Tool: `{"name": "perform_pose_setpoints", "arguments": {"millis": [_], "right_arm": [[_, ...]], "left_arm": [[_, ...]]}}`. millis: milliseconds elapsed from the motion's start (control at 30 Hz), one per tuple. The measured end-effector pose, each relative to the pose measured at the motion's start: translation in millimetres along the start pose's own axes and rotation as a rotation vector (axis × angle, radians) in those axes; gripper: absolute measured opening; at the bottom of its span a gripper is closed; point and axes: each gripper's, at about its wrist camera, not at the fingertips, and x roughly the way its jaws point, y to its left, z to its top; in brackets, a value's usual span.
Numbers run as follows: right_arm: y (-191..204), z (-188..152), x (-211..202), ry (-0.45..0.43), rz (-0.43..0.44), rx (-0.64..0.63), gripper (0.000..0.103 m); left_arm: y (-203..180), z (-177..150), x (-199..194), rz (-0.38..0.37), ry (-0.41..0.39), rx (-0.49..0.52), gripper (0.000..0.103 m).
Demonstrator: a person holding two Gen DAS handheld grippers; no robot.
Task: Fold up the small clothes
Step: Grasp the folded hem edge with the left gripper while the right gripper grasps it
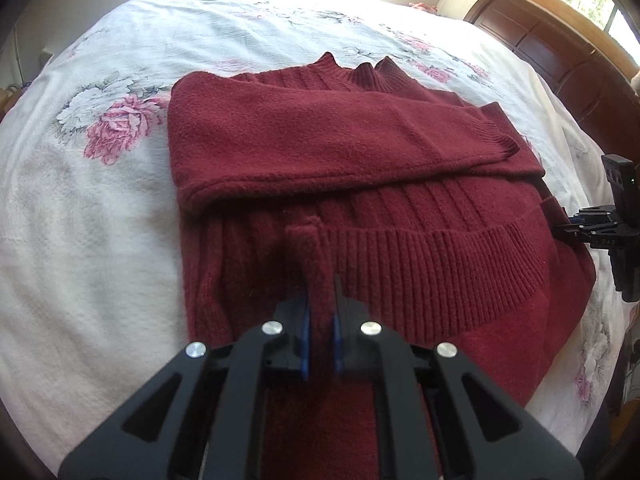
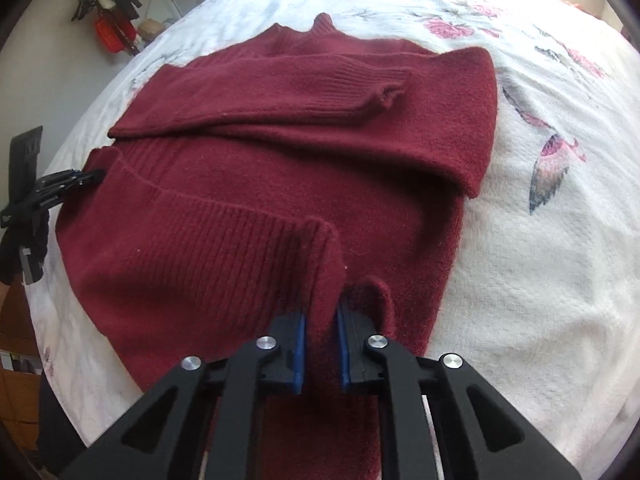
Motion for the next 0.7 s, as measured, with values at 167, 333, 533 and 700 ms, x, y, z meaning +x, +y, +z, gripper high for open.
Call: {"name": "perform_pose_setpoints", "arguments": {"millis": [167,333,533,700], "right_arm": [[0.1,-4.2,-45.3,-0.132,0.106,0.035,0.008],[1.4,18.0,-103.7,-0.278,0.094,0.021,0.008],[-19.8,91.3,-123.6,-0.366,0.054,0.073,0.008],[-39.9,159.4,-88.3,-0.326,0.018,0.089,0.008]], "left_arm": [[-10.0,4.3,-51.6,-0.029,-0.173,-0.014,0.005],[-11.6,37.1,-94.8,0.008,-0.340,-0.006,0.005],[7.6,115.4,-92.7,0.069,-0.439,-0.062,0.005],[20.6,167.8,-49.7,0.119,-0.406,-0.063,0.005]]}}
